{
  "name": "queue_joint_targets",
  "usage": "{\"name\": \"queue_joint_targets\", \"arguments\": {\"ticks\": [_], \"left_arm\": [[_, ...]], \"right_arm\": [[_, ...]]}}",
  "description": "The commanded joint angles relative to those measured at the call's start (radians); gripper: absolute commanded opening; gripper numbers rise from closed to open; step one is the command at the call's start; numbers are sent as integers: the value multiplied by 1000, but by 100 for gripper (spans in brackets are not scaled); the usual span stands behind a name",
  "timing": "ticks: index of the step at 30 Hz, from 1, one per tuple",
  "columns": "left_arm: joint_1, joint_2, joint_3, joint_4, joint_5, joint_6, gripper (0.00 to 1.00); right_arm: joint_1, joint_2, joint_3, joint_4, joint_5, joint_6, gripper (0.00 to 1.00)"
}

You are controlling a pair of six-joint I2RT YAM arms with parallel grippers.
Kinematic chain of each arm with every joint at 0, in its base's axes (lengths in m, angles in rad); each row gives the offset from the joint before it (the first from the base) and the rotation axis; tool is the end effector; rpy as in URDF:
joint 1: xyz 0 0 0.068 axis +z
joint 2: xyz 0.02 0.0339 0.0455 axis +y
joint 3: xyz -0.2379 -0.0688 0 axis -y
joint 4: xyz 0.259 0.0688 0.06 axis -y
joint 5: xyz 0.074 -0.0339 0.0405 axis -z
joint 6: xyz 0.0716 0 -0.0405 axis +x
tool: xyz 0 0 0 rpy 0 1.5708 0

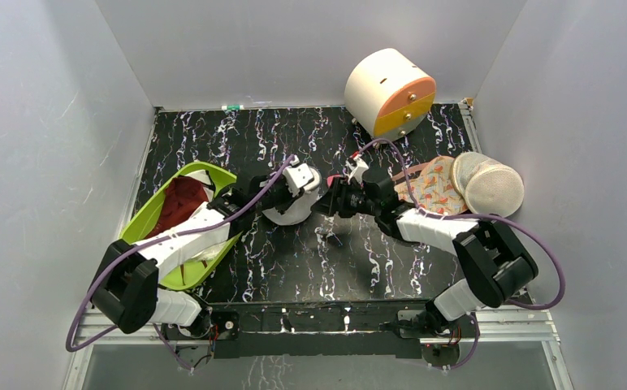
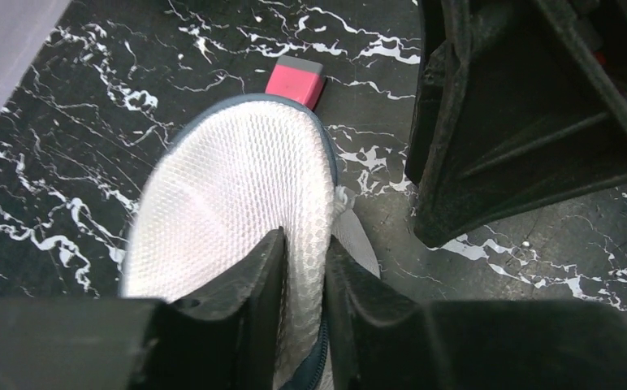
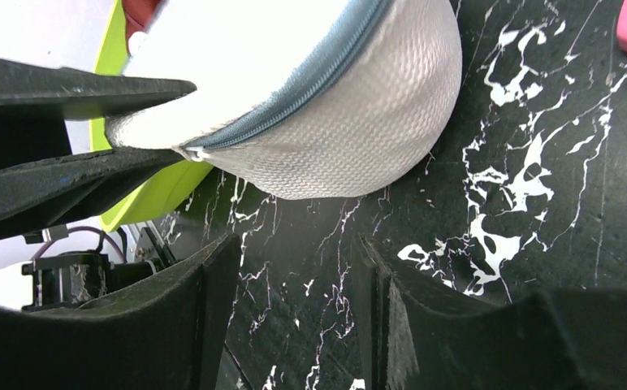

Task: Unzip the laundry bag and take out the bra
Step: Pick up the laundry bag at the center of the board, then unzip the laundry bag at the center of the board.

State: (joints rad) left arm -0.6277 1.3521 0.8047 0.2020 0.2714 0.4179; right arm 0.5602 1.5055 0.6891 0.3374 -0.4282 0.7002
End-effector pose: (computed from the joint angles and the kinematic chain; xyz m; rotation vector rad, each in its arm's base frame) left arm 0.2763 -0.2242 0.2138 1.1152 1.5671 -0.4009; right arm 0.2799 0.2107 0.1391 -0.1369 2.2287 1.1814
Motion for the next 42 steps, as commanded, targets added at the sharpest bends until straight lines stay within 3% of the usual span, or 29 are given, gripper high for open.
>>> {"name": "queue_joint_targets", "arguments": {"ticks": [1,12,22,36,42], "left_arm": [[-11,-74,17,37,7,-15,19],[-31,-126,-10,60,38,-46,0],[-41,-125,1,67,93,-100,0],[-53,-115,7,63,127,-117,0],[-56,-114,8,60,124,-114,0]], "right_arm": [[1,-80,56,3,44,-40,50],[1,-139,78,18,29,-92,49],[0,-177,59,87,-1,-97,48],[1,-166,50,132,-30,-57,20],[5,-162,28,152,-42,-27,17]]}}
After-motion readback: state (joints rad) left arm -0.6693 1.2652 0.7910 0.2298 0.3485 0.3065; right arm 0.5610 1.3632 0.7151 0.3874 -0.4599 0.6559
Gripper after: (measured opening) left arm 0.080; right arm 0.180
